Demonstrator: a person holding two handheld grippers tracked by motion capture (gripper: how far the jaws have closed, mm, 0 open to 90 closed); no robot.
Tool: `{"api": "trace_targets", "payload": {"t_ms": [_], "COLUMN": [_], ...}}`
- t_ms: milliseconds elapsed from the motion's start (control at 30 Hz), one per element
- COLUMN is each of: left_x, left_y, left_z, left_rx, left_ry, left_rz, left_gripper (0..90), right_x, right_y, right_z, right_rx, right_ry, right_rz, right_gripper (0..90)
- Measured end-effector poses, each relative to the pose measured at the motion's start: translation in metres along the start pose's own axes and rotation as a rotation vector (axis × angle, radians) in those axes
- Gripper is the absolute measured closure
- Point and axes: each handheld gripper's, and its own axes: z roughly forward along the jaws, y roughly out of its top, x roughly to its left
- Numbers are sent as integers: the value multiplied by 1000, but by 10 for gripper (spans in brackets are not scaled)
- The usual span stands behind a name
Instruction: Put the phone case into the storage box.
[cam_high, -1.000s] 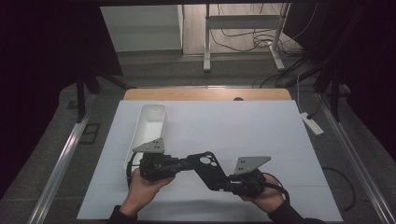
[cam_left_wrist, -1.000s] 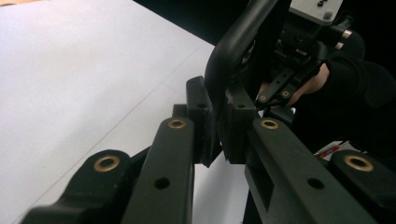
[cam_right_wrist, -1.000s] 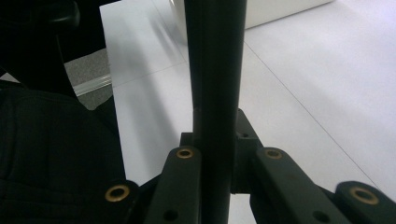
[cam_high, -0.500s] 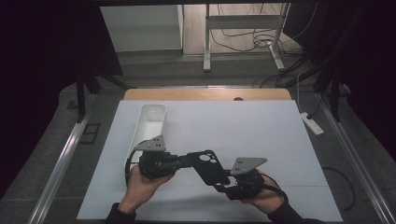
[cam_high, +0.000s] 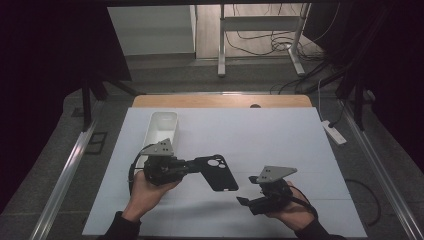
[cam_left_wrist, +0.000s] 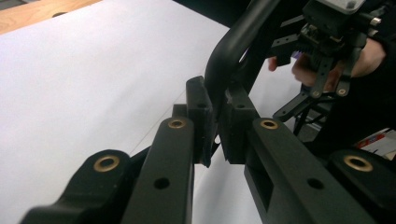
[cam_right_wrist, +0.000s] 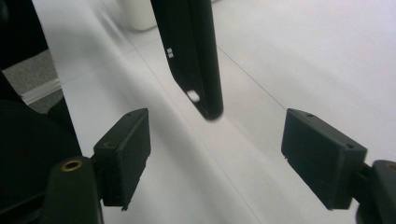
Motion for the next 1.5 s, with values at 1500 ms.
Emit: {"api": "trace_targets", "payload": {"t_ms": [1500], "left_x": [43], "left_y": [18], "left_z": [-39], "left_rx": [72], "left_ry": [106], "left_rz": [-4], "left_gripper": [833], "right_x": [-28], "right_y": [-49], "right_z": [-57], "right_rx": [-5], "right_ry": [-187], "right_rz": [176], "right_gripper": [0]}}
